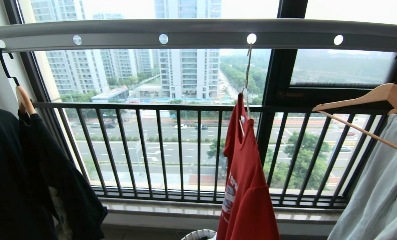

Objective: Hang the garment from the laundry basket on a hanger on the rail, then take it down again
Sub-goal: Take the clothes off the clothes rack

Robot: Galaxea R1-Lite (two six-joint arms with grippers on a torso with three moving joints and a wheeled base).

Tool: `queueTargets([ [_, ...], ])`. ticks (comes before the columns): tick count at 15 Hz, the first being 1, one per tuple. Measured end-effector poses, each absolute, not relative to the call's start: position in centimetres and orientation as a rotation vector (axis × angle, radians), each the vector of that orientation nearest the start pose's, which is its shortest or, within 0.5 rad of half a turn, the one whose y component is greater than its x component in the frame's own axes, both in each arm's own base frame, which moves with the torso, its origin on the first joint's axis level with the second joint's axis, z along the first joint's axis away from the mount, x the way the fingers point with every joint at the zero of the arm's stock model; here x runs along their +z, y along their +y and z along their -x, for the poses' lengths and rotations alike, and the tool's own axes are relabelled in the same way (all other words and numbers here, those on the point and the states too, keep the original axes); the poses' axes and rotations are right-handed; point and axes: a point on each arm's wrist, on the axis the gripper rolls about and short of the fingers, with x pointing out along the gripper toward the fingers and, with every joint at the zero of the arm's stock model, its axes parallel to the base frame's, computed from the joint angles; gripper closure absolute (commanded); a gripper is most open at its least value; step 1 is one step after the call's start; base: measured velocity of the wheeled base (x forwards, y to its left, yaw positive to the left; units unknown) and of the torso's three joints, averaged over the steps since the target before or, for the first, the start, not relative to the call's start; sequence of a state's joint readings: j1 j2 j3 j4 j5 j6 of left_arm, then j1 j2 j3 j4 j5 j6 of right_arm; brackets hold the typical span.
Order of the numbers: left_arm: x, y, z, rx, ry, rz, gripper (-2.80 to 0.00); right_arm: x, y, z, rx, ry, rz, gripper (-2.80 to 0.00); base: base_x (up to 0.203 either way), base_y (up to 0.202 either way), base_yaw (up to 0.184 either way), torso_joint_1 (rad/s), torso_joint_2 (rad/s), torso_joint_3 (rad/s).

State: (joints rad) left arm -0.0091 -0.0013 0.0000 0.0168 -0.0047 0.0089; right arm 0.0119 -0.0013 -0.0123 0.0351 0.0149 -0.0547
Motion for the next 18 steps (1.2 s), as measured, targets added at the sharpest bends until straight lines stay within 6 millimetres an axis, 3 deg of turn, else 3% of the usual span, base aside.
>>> queueTargets([
  [12,7.4,0.0,2.3,-0.014,0.015,-0.009,0.00,7.6,0.0,2.4,0.016,0.021,0.055,0.00,0.000,0.000,0.000,0.000,0.00,0.000],
  [18,7.4,0.0,2.3,-0.014,0.015,-0.009,0.00,12.3,0.0,3.4,0.019,-0.023,0.052,0.00,0.000,0.000,0.000,0.000,0.00,0.000],
])
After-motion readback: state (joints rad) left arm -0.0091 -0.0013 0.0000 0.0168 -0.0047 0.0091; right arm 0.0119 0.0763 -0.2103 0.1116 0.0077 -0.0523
